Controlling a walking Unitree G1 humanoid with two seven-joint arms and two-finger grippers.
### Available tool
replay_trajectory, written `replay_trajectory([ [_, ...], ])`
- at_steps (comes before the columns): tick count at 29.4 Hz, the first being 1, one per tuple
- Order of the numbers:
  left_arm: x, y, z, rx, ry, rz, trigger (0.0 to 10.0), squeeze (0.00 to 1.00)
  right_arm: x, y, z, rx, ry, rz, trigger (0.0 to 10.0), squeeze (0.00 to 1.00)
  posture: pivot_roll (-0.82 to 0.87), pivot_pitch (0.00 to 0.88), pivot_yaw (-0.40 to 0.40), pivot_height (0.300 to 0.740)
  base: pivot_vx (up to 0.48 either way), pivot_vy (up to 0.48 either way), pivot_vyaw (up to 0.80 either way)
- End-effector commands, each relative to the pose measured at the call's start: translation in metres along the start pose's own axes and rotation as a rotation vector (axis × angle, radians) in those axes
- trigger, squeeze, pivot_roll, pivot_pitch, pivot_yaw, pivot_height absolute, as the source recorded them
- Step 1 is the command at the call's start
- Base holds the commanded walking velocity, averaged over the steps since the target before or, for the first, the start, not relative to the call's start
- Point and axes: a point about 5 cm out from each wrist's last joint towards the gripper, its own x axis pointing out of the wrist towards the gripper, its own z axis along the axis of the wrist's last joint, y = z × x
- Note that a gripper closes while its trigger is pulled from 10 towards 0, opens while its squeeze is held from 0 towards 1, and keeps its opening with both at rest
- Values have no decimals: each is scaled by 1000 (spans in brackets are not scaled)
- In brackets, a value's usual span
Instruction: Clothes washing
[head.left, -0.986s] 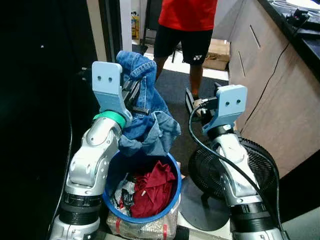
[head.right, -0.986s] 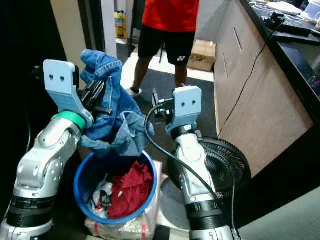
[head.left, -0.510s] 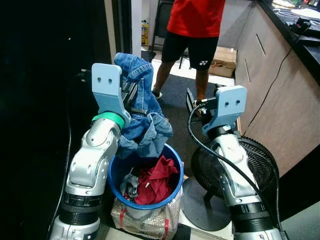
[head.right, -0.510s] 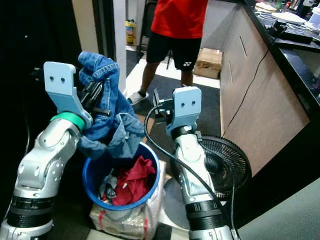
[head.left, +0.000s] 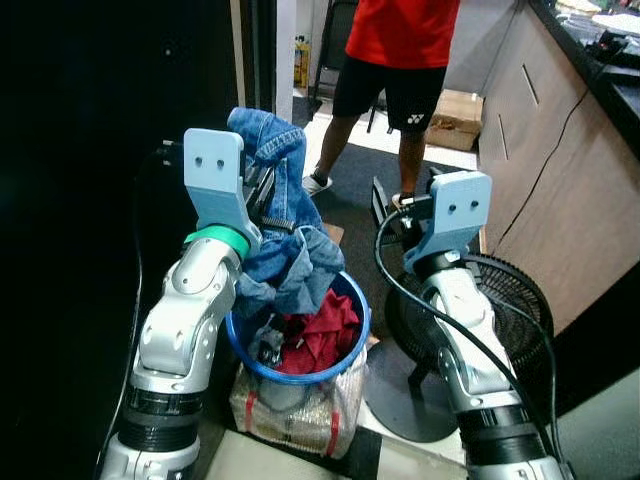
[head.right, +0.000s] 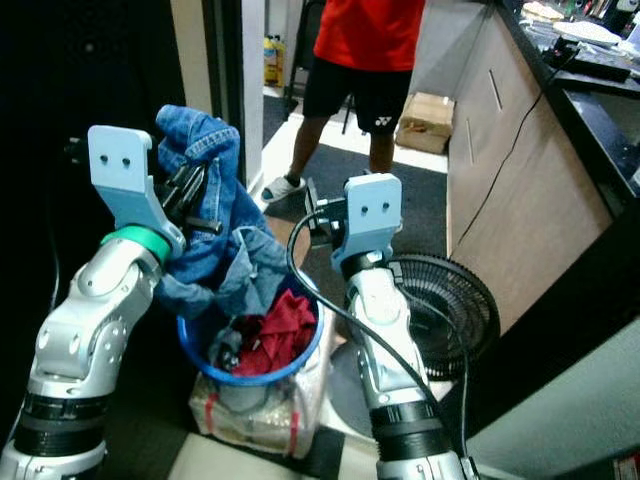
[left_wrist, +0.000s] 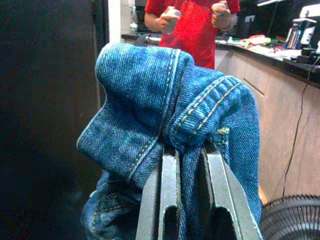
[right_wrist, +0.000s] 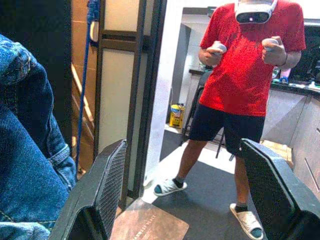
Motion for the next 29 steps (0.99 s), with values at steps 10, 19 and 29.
replay_trajectory([
  [10,-2,-1,1,-5,-17,1,10000,0,-2,0,-5,9,23,-5,10000,0,85,40,-31,740,-397,0,-560],
  [19,-1,-1,1,-5,-15,0,10000,0,-2,-1,-5,-2,22,-10,10000,0,85,42,-30,740,-42,0,-178],
  [29,-2,-3,0,-9,-11,-11,10000,0,-3,0,-6,-6,24,-5,10000,0,86,46,-31,740,0,0,0],
])
